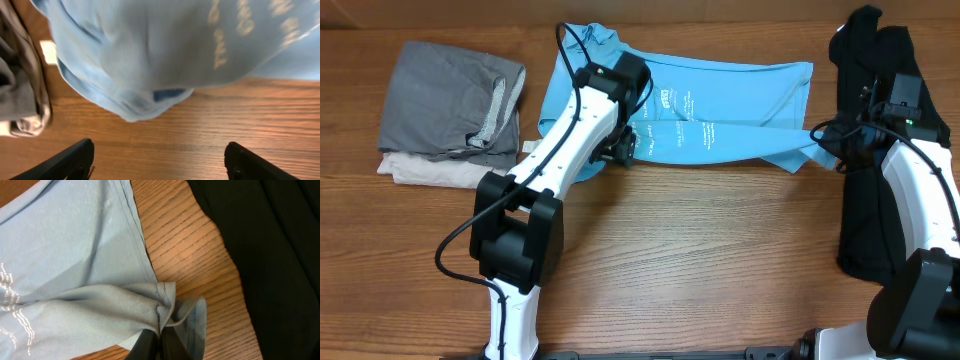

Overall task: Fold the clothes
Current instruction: 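Fold the bottom hem upward toward the collar with both grippers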

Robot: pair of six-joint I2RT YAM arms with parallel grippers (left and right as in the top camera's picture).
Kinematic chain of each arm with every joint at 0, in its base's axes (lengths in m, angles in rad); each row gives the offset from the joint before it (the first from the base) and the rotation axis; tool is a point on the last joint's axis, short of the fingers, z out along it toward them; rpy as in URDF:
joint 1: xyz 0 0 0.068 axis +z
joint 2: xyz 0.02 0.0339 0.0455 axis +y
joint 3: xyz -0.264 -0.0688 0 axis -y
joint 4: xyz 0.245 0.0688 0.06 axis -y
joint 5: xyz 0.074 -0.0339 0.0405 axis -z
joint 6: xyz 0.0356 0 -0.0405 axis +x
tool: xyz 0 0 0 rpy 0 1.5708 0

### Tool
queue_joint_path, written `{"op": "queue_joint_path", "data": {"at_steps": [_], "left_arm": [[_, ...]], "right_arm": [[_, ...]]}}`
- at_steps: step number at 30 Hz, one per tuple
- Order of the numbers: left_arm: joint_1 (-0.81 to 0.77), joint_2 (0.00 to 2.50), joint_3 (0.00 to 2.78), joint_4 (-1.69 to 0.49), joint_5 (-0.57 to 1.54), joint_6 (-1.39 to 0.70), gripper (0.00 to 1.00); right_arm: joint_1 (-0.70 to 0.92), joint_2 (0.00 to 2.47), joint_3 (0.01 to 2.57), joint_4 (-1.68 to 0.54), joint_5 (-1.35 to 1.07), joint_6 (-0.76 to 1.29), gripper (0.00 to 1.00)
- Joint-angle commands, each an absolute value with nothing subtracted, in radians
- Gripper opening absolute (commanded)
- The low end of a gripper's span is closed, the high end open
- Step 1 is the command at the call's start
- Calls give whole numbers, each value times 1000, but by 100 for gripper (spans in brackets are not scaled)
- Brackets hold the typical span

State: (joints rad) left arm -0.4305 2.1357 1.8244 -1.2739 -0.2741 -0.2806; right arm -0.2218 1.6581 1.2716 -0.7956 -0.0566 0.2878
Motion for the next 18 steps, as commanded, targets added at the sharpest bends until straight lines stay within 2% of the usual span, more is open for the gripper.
{"op": "queue_joint_path", "data": {"at_steps": [1, 9, 12, 13, 14, 15, 16, 18], "left_arm": [[-429, 2106, 1724, -1209, -323, -281, 76], [-434, 2106, 1529, -923, -324, -276, 63], [-434, 2106, 1483, -849, -324, -276, 54], [-433, 2106, 1466, -821, -326, -276, 49], [-433, 2106, 1457, -804, -326, -273, 40], [-433, 2106, 1452, -796, -326, -273, 25], [-432, 2106, 1451, -793, -342, -274, 4], [-431, 2103, 1460, -809, -372, -274, 4]], "right_arm": [[-230, 1663, 1290, -790, -61, 288, 4], [-230, 1663, 1290, -786, -61, 289, 4], [-230, 1663, 1290, -784, -61, 289, 4], [-230, 1663, 1290, -783, -61, 289, 4], [-230, 1663, 1290, -782, -61, 289, 4], [-230, 1663, 1290, -782, -61, 289, 4], [-230, 1663, 1290, -782, -61, 289, 4], [-229, 1663, 1290, -783, -61, 289, 4]]}}
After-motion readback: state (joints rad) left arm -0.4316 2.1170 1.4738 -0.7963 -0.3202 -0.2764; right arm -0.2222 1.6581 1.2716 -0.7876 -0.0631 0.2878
